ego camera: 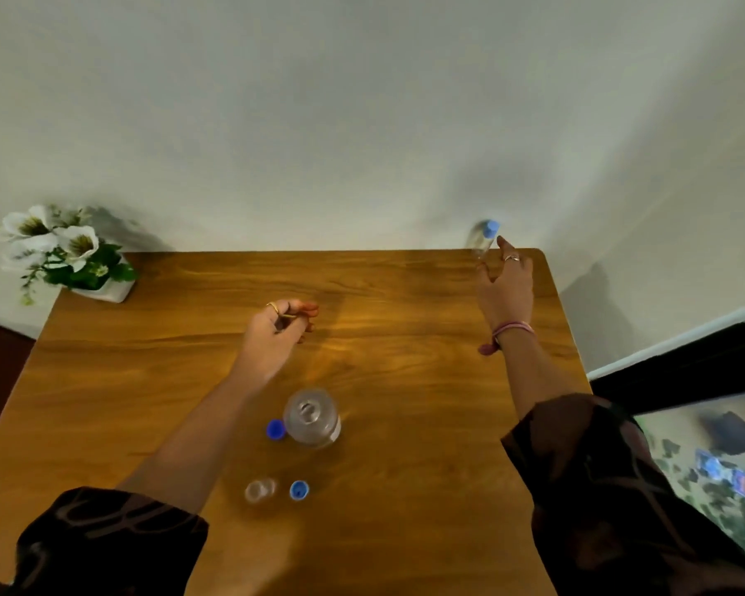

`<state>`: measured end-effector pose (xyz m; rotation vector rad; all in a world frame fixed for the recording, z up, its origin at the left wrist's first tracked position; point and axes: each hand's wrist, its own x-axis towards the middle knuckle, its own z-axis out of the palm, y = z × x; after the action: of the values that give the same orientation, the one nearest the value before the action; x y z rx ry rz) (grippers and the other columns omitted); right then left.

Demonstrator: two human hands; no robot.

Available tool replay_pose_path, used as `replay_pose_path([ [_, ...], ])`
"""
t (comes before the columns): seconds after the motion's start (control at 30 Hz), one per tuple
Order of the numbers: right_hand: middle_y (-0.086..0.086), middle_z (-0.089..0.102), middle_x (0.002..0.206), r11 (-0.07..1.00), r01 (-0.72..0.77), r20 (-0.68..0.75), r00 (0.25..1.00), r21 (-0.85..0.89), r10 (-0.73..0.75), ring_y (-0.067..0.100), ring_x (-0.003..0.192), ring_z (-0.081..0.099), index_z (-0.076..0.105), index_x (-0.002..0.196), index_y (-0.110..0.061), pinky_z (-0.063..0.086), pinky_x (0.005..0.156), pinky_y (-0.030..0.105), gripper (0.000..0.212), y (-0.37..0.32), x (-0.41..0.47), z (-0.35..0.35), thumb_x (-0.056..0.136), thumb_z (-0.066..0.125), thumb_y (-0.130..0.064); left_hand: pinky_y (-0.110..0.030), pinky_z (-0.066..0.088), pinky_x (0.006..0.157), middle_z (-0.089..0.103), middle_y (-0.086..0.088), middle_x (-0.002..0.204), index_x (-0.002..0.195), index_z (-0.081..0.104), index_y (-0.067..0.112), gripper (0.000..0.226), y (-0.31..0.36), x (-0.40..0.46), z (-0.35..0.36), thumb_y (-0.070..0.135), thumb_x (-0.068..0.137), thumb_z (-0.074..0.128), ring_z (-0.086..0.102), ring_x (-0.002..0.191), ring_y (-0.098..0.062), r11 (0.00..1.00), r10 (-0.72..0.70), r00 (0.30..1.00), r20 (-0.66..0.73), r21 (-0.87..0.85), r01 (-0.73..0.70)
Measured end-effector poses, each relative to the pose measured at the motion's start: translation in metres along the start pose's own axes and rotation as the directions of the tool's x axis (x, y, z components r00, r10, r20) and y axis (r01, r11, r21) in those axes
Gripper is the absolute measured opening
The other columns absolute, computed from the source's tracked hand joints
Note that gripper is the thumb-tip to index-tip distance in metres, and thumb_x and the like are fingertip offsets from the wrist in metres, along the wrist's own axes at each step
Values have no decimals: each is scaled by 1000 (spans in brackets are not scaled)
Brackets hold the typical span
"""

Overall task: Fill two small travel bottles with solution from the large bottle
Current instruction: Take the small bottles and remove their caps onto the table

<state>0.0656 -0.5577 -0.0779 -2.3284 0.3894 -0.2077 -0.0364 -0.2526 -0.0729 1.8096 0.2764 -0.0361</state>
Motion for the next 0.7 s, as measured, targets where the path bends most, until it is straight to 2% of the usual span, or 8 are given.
replay_pose_path([
  [0.2, 15, 38, 137, 991, -7, 30, 999, -134, 11, 30, 93, 61, 32, 144, -23, 45, 74, 32, 55, 15, 51, 10, 94, 52, -26, -14, 52, 67, 70, 9, 96, 96, 67, 28, 32, 1, 22, 19, -1, 94, 53, 67, 80, -2, 1000, 2, 1000, 14, -9, -2],
  [0.37, 13, 38, 136, 980, 4, 45, 999, -198, 5, 31, 92, 62, 43, 138, -19, 50, 73, 34, 47, 25, 74, 25, 94, 52, -31, -16, 52, 67, 70, 7, 98, 96, 67, 28, 31, -1, 36, 32, -1, 94, 54, 66, 85, -8, 1000, -30, 999, 29, -5, 31],
  [0.5, 10, 40, 135, 971, 35, 10, 999, -238, -34, 33, 96, 62, 51, 129, -15, 55, 74, 40, 43, 28, 81, 32, 91, 56, -35, -16, 52, 67, 71, 10, 96, 96, 68, 29, 31, -2, 44, 38, 1, 94, 55, 67, 85, -6, 998, -56, 998, 32, 7, 56],
  [0.6, 6, 47, 134, 970, 86, -27, 995, -228, -95, 31, 98, 63, 57, 119, -13, 57, 77, 40, 38, 27, 87, 33, 89, 60, -36, -15, 51, 67, 70, 7, 97, 98, 68, 25, 30, -2, 48, 41, -1, 94, 54, 66, 84, -8, 998, -56, 997, 43, 7, 56],
  [0.7, 8, 62, 117, 970, 115, -17, 992, -214, -122, 29, 94, 66, 59, 110, -13, 53, 73, 34, 28, 24, 92, 34, 90, 60, -32, -15, 51, 68, 70, 6, 99, 100, 68, 23, 29, -2, 48, 40, -1, 93, 54, 66, 85, -9, 999, -50, 997, 60, 21, 49],
])
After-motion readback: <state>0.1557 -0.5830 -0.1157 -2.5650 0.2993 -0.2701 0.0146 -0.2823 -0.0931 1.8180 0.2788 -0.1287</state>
